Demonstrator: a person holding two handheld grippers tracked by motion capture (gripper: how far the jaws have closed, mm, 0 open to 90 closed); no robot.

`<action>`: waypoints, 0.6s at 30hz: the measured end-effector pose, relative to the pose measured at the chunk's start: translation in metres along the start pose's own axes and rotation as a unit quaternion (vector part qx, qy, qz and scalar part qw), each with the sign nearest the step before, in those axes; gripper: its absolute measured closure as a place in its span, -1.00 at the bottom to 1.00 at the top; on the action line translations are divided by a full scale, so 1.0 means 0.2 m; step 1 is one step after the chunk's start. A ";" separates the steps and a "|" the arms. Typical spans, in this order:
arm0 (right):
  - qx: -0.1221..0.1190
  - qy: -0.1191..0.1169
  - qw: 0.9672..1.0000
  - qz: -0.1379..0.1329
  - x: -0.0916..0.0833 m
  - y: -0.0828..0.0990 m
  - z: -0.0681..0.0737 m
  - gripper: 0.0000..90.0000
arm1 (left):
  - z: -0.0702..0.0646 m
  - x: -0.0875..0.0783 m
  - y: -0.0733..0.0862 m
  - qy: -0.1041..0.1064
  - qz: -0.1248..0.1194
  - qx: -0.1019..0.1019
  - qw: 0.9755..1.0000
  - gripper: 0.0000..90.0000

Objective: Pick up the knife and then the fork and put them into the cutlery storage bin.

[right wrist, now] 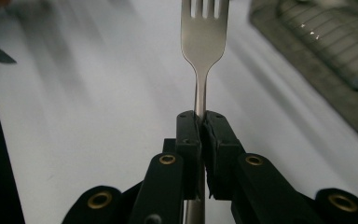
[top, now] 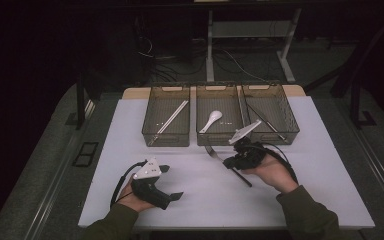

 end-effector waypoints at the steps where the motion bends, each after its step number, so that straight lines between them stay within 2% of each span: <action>1: 0.000 0.000 1.000 -0.010 -0.03 0.00 -0.01 0.88 | 0.00 0.00 0.00 0.000 0.000 0.000 1.000 -1.00; 4: 0.007 0.007 0.999 -0.041 -0.13 -0.02 -0.05 0.88 | 0.00 0.00 0.00 -0.001 0.001 0.000 1.000 -1.00; 8: 0.013 0.024 0.996 -0.081 -0.25 -0.04 -0.10 0.88 | 0.00 0.00 0.00 -0.001 0.000 0.002 1.000 -1.00; 11: 0.015 0.037 0.993 -0.111 -0.35 -0.06 -0.14 0.88 | 0.00 0.00 0.00 -0.002 0.002 0.001 1.000 -1.00; 15: 0.025 0.060 0.987 -0.148 -0.47 -0.09 -0.23 0.88 | 0.00 0.00 0.00 0.000 0.003 -0.004 1.000 -1.00; 18: 0.033 0.079 0.983 -0.163 -0.55 -0.11 -0.31 0.88 | 0.00 0.00 0.00 0.000 0.003 -0.006 1.000 -1.00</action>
Point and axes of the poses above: each handheld gripper's, and its own axes: x roughly forward along the jaws, y roughly out of its underside, z roughly to its left, the point moved 9 cm from there along x, roughly forward along the jaws, and after that the axes turned 14 degrees about -y, right-handed, at the moved point
